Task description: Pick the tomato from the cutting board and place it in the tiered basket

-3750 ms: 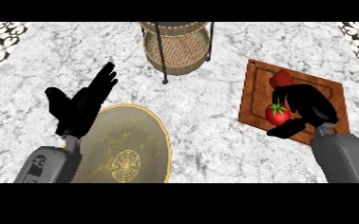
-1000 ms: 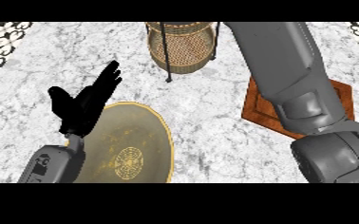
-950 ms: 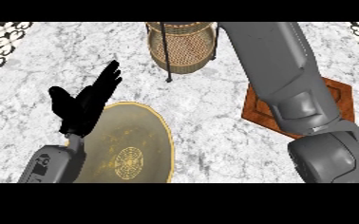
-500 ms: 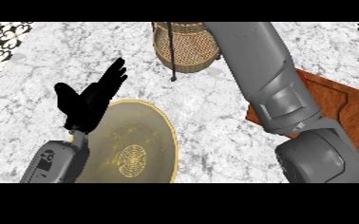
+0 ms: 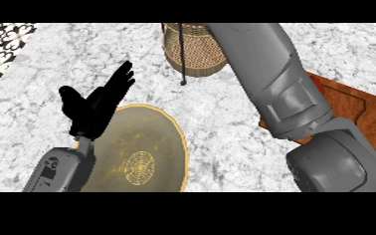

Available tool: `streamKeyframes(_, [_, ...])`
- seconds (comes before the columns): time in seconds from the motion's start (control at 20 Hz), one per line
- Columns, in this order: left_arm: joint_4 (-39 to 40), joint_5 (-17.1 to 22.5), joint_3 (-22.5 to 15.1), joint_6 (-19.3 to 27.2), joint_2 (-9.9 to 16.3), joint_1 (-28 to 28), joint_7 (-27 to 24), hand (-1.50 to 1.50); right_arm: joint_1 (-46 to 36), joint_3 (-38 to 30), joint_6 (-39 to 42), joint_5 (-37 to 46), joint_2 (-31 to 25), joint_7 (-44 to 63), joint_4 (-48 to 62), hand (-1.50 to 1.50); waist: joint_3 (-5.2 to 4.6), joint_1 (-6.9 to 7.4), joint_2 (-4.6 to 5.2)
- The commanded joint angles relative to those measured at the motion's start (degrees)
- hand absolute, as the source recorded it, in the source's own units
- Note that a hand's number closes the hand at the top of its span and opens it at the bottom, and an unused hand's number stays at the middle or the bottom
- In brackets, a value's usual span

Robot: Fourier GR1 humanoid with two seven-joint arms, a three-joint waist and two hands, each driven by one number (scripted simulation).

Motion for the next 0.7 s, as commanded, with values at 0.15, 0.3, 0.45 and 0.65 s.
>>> streamKeyframes(0.15, [3.61,-0.33,0.66,1.42,-1.66,-0.10,-0.84,0.00,-2.40,-6.33,-8.42,-4.57,-1.97,3.25,0.32,-1.50,-0.34,-3.24,-0.16])
streamKeyframes(0.3, [2.07,1.52,1.37,-0.38,-0.17,2.87,-1.07,0.00,-0.89,-6.58,-7.04,-4.01,-7.75,5.85,2.36,-1.50,-0.34,-3.47,-0.34])
streamKeyframes(0.45, [-0.42,1.83,2.23,-1.25,1.78,3.90,-0.32,0.00,7.27,-5.91,-0.58,-3.84,-12.04,-0.04,2.39,-1.50,-0.23,-4.33,-0.63])
streamKeyframes(0.65, [2.04,-0.32,0.60,0.31,-0.60,4.97,-2.54,0.00,8.73,-6.43,11.88,-5.53,-19.92,-0.51,1.27,-1.50,-0.23,-5.34,-0.83])
